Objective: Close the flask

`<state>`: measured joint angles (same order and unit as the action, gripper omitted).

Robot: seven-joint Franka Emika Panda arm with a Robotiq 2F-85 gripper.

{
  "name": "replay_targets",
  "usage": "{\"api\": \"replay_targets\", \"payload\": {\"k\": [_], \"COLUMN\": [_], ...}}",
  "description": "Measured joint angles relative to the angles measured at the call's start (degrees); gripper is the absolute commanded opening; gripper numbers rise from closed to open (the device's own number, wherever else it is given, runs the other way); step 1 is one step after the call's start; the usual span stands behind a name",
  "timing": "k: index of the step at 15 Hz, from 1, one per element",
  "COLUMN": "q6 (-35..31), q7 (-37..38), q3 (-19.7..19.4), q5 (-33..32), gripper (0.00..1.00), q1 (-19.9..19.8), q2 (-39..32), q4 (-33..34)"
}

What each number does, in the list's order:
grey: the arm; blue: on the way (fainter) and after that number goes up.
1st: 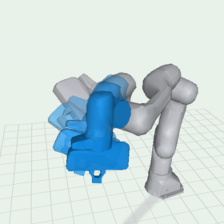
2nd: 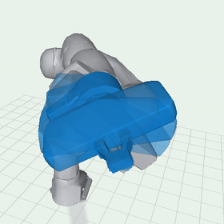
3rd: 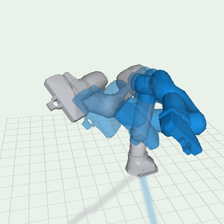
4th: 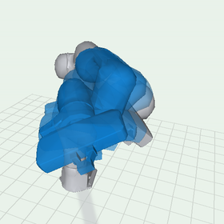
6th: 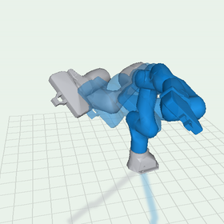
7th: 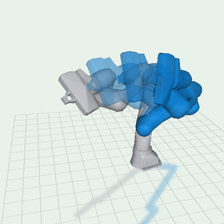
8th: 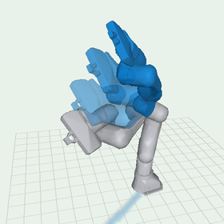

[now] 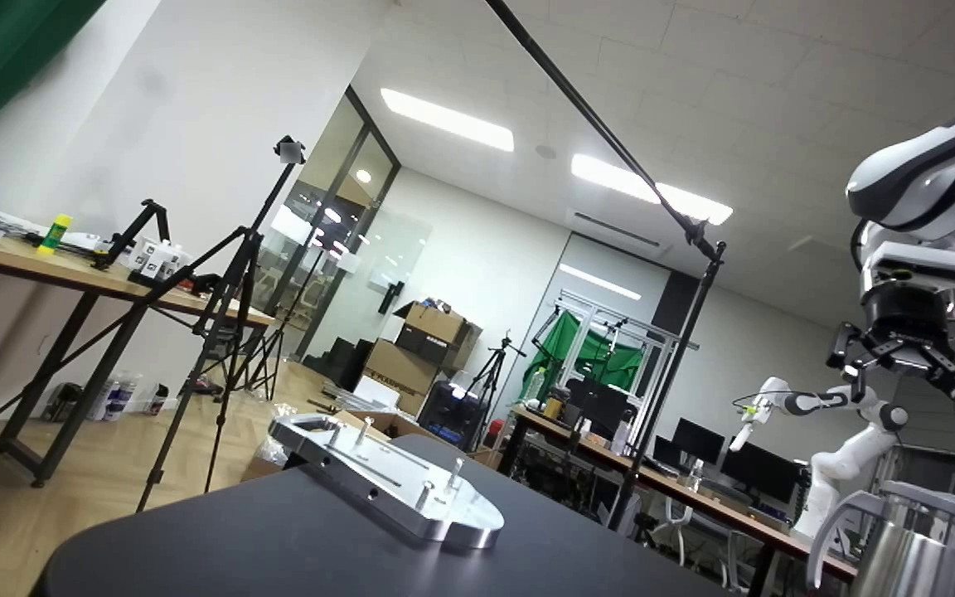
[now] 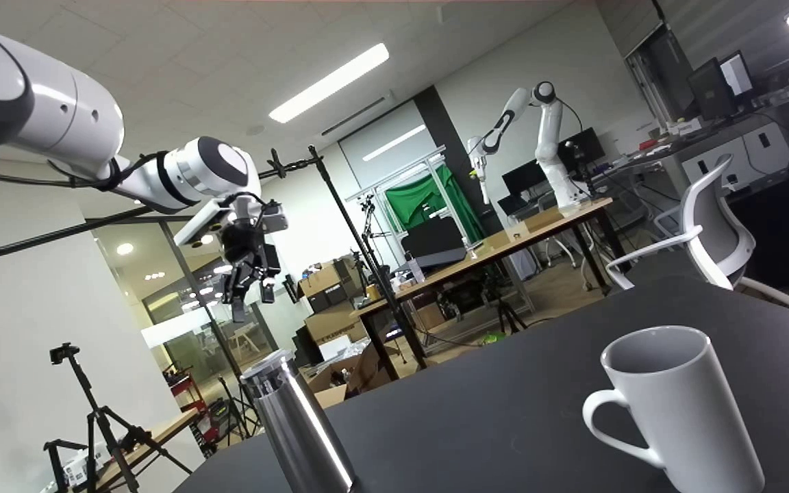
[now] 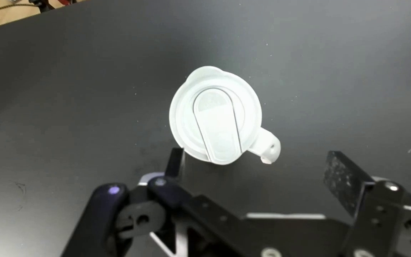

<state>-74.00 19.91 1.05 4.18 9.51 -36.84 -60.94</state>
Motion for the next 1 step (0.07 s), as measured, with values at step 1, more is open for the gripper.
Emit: {"api": "replay_targets", "payload": {"k": [1], "q6": [0.5], "q7": [0.0], "q3": [0.0], "q5": [0.0], "gripper": [1.00], "q1": [0.2], "q2": [-0.1], "q4": [0.4]}}
